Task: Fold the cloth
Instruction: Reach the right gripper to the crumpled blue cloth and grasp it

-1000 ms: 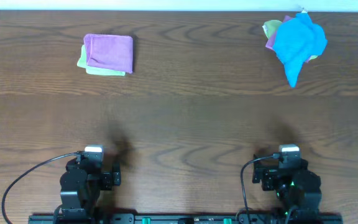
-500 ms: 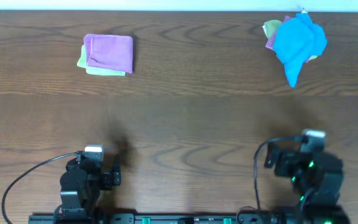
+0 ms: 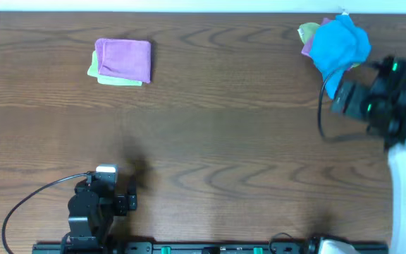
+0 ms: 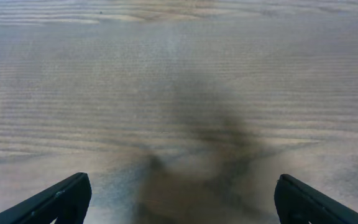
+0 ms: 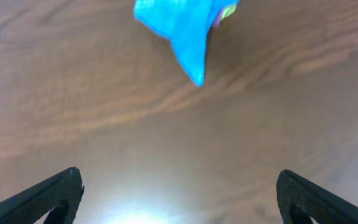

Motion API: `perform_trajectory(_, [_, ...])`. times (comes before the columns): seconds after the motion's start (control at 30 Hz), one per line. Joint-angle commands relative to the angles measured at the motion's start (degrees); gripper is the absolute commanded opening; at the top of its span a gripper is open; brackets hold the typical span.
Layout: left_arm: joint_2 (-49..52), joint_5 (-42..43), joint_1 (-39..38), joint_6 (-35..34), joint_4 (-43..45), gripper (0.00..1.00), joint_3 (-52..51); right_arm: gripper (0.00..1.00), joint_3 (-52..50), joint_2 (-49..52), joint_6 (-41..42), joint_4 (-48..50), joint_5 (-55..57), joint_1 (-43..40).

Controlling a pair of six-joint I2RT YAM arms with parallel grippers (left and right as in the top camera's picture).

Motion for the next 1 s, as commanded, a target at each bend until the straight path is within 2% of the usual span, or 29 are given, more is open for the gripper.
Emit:
perform_trajectory(0.0, [-0.37, -0.37, 0.22, 0.42, -0.28, 0.95, -0.5, 0.99, 6.36, 7.43, -0.74, -0.28, 0.46, -1.97])
perform_trajectory(0.17, [-0.37, -0.37, 0.22, 0.42, -0.26, 0.95, -0.52, 0.99, 12.81, 18.56, -3.48, 3.3, -1.31, -4.66])
perform_trajectory(0.3, [-0.37, -0.37, 0.22, 0.42, -0.28, 0.95, -0.52, 0.99, 14.25, 24.0, -3.91, 7.65, -1.6, -5.31])
perform_trajectory(0.8, [-0.37, -0.37, 0.22, 0.42, -0.26, 0.95, -0.52, 0.99, 14.14, 33.42, -4.61, 23.91, -1.79, -5.11])
perform_trajectory(0.97, [-0.37, -0.37, 0.22, 0.42, -0.28, 0.95, -0.52, 0.99, 14.14, 38.18, -5.6, 32.17, -5.55, -5.31])
